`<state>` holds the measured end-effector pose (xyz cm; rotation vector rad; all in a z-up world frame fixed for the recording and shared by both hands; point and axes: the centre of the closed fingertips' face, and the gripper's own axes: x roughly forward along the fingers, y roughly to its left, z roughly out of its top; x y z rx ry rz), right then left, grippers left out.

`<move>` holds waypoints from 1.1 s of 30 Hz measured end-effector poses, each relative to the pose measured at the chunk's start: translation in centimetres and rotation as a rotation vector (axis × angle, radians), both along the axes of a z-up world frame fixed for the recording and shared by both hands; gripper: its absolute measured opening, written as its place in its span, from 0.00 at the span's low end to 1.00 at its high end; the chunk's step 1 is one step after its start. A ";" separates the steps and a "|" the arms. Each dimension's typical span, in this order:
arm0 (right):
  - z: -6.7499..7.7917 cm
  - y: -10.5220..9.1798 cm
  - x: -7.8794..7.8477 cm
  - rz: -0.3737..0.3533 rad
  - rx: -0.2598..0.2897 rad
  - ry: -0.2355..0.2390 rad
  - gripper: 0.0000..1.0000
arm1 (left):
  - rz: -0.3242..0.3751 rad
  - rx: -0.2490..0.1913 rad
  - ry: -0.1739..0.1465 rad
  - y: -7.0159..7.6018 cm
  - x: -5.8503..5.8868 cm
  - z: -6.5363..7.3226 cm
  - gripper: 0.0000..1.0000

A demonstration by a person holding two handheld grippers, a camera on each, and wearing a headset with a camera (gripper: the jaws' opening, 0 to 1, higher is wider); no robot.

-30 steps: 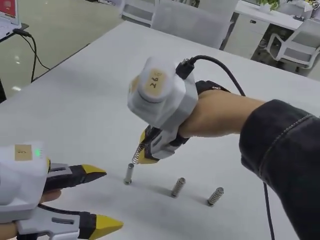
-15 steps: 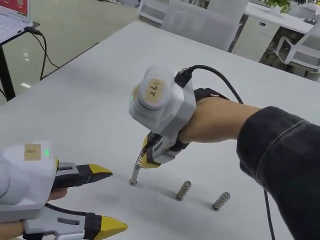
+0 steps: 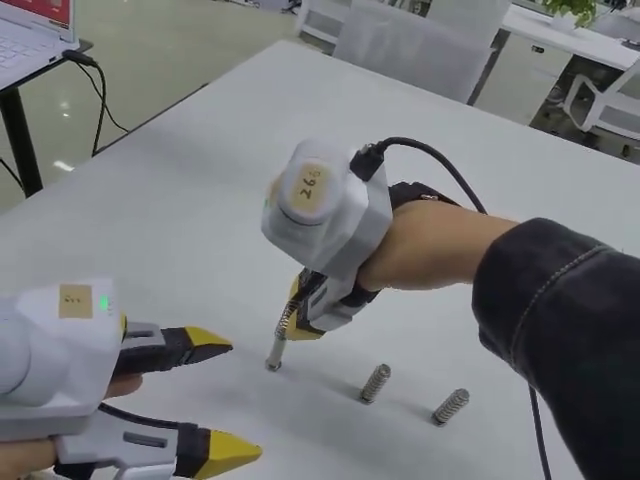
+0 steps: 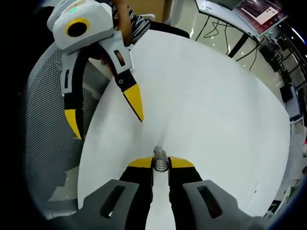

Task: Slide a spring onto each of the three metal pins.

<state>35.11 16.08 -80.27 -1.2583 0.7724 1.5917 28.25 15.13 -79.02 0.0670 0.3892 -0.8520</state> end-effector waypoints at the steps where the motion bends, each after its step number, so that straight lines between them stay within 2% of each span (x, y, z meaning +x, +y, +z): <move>1: 0.0 0.1 0.0 -0.002 0.005 0.004 0.08 | -0.001 0.002 0.000 0.0 0.0 0.0 0.54; 22: 0.1 0.1 0.0 -0.003 -0.007 0.002 0.08 | -0.003 0.003 0.002 0.0 0.0 0.0 0.53; 33: -0.7 0.2 -0.1 -0.006 -0.023 0.007 0.08 | -0.001 0.004 0.000 0.1 0.0 0.0 0.52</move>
